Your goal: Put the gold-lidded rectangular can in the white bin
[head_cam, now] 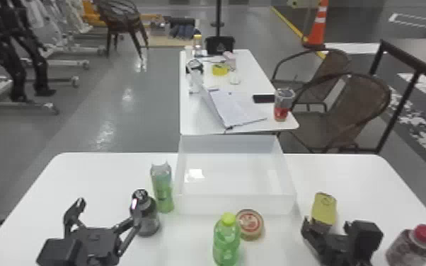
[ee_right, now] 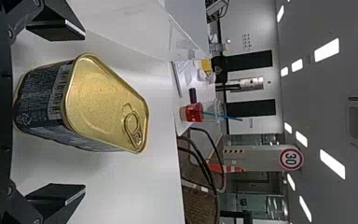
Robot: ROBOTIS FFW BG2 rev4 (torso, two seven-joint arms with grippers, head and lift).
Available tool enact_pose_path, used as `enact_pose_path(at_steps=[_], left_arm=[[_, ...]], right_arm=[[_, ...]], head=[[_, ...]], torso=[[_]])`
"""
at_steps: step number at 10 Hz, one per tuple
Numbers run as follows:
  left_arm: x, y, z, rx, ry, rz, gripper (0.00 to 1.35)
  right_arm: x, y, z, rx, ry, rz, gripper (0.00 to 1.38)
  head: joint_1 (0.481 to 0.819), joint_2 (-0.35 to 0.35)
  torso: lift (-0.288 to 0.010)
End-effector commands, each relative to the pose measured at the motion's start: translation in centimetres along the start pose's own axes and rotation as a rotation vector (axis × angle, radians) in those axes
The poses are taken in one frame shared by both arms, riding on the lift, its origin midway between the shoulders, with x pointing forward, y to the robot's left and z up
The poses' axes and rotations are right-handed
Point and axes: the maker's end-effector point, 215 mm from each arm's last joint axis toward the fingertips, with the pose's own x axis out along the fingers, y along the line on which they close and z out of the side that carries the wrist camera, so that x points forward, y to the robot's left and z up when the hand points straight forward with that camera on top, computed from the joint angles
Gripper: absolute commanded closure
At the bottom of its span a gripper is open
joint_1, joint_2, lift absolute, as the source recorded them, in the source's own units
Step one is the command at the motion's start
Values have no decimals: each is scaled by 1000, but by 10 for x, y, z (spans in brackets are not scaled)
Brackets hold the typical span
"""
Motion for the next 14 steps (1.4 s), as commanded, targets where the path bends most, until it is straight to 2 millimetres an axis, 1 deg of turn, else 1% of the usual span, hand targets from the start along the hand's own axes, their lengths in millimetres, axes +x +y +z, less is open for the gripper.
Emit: enact_pose_path(at_steps=[1,2,3,4,5,7,8,9,10,11,13,14], left_arm=[[0,1,0,-1,0,1,145],[-1,2,-1,1,4,0,145],[-1,2,-2,2,5,-2,145],[-1,2,-3,2,8,-3,145],[-1,2,-4,2,11,-3,145],[-1,2,-5,2,14,-4,145],[0,1,-5,2,13,-5,145],[0,0,-6,1,16,-6,145],[0,0,-6,1,14,-6,145],[0,1,-8,1,17,-5,145],[-1,3,-9,0,21,-2,145],[-2,3,-10,-1,22,-1,145]], right_arm=[[5,-2,4,-6,-11,-3,142],[7,-3,6,-12,-16,-3,182],[9,-3,5,-16,-14,-3,469],[9,-3,7,-17,-20,-3,874],[10,-2,10,-20,-25,-1,986],[7,-1,14,-17,-36,0,992],[5,3,21,-24,-52,7,992],[-3,4,30,-24,-74,5,992],[-15,4,43,-19,-92,-2,992],[-32,6,56,-6,-110,1,992],[-64,7,73,62,-95,11,992],[-71,14,83,101,-85,23,992]], head=[[549,0],[549,0],[549,0],[549,0],[549,0],[549,0],[549,0],[549,0],[549,0],[549,0],[549,0],[549,0]], torso=[[-100],[-100],[-100],[-100],[-100],[-100],[-100],[-100],[-100],[-100],[-100],[-100]])
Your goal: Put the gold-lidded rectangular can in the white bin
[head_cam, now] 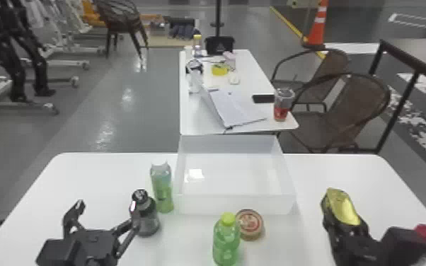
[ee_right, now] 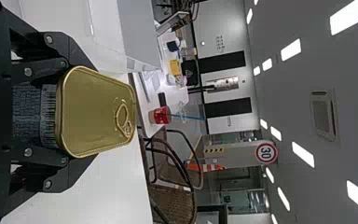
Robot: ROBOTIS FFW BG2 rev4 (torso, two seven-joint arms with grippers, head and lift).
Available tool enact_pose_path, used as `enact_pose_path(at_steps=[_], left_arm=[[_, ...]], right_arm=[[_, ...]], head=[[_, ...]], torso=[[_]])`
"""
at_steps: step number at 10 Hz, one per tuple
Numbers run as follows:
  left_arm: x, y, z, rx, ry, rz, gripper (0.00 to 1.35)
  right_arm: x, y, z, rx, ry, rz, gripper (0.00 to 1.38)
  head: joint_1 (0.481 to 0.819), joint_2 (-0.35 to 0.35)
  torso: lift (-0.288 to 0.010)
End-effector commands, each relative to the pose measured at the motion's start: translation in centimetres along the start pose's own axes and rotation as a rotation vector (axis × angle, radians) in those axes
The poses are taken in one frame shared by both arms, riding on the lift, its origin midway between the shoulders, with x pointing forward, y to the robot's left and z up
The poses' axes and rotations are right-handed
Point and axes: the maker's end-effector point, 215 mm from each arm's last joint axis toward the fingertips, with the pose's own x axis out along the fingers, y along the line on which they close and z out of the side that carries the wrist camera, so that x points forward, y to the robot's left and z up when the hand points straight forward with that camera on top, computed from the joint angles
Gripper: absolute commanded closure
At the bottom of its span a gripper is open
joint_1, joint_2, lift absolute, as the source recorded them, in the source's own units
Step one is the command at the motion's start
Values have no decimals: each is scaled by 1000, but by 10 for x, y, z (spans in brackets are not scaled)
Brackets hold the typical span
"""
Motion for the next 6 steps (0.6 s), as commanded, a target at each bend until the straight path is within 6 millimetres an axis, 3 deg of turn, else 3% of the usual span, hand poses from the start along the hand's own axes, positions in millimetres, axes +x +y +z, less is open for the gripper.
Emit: enact_pose_path(at_steps=[1,4,6], left_arm=[[0,-1,-1,-4,2,0,145],[2,-7,-1,-15,7,-11,145],[3,-9,-2,-17,12,-10,145]], right_arm=[[-1,17,15,68,36,30,992],[33,70,53,113,77,191,992],[48,86,65,110,91,252,992]], head=[[549,0],[549,0],[549,0]], torso=[[-100],[-100],[-100]])
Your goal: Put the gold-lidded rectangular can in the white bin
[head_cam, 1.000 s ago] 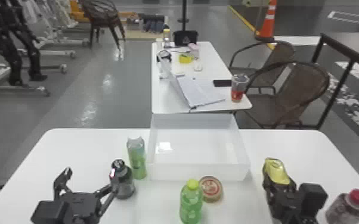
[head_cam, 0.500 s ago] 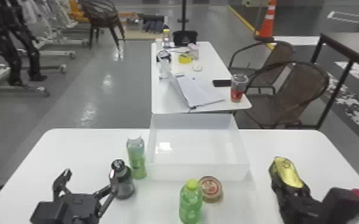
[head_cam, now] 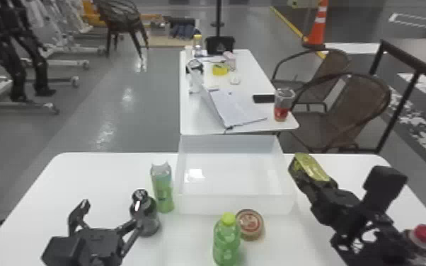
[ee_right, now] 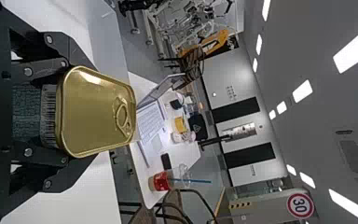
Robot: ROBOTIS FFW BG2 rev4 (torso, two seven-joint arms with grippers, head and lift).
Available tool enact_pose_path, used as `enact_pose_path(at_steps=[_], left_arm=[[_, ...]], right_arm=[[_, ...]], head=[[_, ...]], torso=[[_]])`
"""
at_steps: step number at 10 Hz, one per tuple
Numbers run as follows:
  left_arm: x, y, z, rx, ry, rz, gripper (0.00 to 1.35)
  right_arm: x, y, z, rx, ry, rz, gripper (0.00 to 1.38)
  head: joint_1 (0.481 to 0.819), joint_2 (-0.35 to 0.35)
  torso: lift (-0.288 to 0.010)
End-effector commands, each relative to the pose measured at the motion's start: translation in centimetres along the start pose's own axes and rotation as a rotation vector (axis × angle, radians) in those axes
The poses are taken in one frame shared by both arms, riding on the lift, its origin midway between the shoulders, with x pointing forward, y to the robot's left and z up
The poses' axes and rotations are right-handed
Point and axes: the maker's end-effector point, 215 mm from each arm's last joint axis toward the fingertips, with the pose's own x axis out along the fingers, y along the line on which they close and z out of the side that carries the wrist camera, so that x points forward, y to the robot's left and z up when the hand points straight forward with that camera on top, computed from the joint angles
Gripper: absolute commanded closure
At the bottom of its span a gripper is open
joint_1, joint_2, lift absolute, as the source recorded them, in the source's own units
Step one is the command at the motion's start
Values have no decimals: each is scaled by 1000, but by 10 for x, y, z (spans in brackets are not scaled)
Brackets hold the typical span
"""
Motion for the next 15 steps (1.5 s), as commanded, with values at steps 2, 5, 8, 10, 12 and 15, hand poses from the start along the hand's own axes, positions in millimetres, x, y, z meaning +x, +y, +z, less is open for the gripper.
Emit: enact_pose_path(at_steps=[2,5,8,10,12,15], left_arm=[[0,-1,-3,-6,7,3,145],[1,-3,-3,-9,3,2,145],[2,-4,-5,-16,6,1,145],[1,-4,-8,-16,14,1,145],[2,-5,-7,-18,12,-2,145],[2,-5,-7,-19,12,-1,145]], right_arm=[[25,13,3,-10,20,51,992],[64,27,-9,-75,44,124,992],[88,30,-22,-147,75,210,993],[98,31,-35,-155,134,231,1079],[106,30,-41,-159,178,240,1079],[107,25,-57,-144,245,242,1078]], head=[[549,0],[549,0],[549,0],[549,0],[549,0],[549,0]], torso=[[-100],[-100],[-100],[-100],[-100],[-100]])
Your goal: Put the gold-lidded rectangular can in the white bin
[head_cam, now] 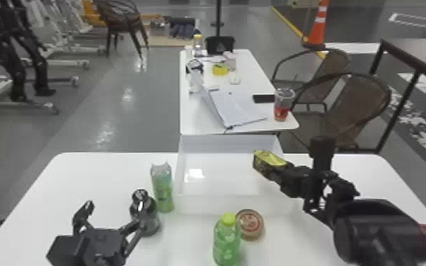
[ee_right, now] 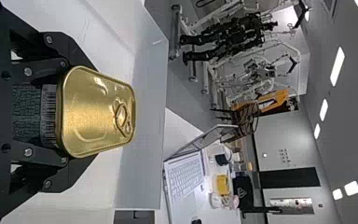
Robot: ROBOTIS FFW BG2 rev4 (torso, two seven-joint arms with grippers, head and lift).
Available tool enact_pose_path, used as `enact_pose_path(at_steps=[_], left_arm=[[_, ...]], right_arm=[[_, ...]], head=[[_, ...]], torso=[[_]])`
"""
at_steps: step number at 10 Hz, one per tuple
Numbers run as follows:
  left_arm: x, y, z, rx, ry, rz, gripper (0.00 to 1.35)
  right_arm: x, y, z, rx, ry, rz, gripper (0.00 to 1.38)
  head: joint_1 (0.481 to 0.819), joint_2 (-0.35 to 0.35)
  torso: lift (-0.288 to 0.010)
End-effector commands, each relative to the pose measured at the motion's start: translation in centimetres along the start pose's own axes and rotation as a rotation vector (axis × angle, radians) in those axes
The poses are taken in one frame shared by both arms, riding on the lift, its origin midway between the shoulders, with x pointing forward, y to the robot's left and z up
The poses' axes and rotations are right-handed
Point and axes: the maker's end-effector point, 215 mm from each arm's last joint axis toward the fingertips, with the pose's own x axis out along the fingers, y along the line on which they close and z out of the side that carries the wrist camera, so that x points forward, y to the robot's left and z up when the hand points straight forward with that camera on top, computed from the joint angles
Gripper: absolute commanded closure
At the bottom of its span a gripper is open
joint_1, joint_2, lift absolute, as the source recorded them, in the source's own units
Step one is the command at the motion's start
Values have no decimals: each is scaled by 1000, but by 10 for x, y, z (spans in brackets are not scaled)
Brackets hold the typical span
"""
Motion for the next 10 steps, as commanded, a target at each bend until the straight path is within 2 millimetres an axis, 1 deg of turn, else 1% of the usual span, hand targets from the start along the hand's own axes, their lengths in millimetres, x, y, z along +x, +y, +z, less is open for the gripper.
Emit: enact_pose_path(at_steps=[1,2,3,4,5,7,8,9,10], left_arm=[[0,0,0,0,0,0,145],[-1,0,-1,1,1,-1,145],[0,0,0,1,-2,-2,145],[0,0,0,1,-2,-2,145],[0,0,0,2,0,-3,145],[0,0,1,2,-2,-3,145],[1,0,1,2,-3,-3,145],[1,-1,1,3,-3,-4,145],[1,-2,1,4,-3,-5,145]], right_arm=[[1,-2,-11,12,32,-4,1073],[0,-4,-16,23,45,-6,1013],[1,-4,-18,26,47,-5,756],[0,-3,-15,27,41,-3,558],[1,-2,-14,26,37,0,467],[0,-3,-10,29,22,1,424],[-2,0,-2,34,-2,9,424],[-6,4,15,29,-45,15,424],[-16,6,36,10,-92,11,427]], head=[[549,0],[549,0],[549,0],[549,0],[549,0],[549,0],[549,0],[549,0],[549,0]], torso=[[-100],[-100],[-100],[-100],[-100],[-100],[-100],[-100],[-100]])
